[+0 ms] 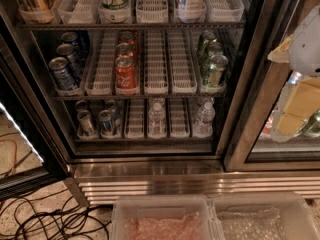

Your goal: Pick redbull can from bottom shelf of fridge

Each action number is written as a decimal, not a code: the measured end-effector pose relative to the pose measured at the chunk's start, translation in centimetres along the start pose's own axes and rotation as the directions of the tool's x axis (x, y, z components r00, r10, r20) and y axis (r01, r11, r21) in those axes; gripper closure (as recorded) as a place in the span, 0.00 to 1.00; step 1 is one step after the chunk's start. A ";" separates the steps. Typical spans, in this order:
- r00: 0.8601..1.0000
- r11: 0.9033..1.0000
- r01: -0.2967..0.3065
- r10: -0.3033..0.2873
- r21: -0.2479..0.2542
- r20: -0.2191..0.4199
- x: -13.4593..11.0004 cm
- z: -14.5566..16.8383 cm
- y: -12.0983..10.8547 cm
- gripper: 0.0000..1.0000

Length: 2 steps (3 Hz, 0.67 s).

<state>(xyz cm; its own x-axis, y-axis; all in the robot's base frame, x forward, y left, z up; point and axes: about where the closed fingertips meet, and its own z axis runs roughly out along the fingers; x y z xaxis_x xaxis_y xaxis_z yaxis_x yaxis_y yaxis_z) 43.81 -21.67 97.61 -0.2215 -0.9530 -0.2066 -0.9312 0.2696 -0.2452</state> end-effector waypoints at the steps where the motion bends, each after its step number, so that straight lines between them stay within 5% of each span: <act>1: 1.000 1.000 0.000 0.000 0.000 0.000 0.0 0.0 0.0 0.00; 2: 1.000 1.000 0.005 -0.005 0.002 0.019 -1.1 1.3 0.3 0.00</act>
Offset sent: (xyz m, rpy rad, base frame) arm 0.0080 0.0303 -0.0320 0.0402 -0.0002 0.0229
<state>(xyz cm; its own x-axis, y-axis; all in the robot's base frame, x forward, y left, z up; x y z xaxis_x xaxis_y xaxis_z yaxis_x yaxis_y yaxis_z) 44.16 -20.40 96.52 -0.2111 -0.9516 -0.2235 -0.9319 0.2649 -0.2478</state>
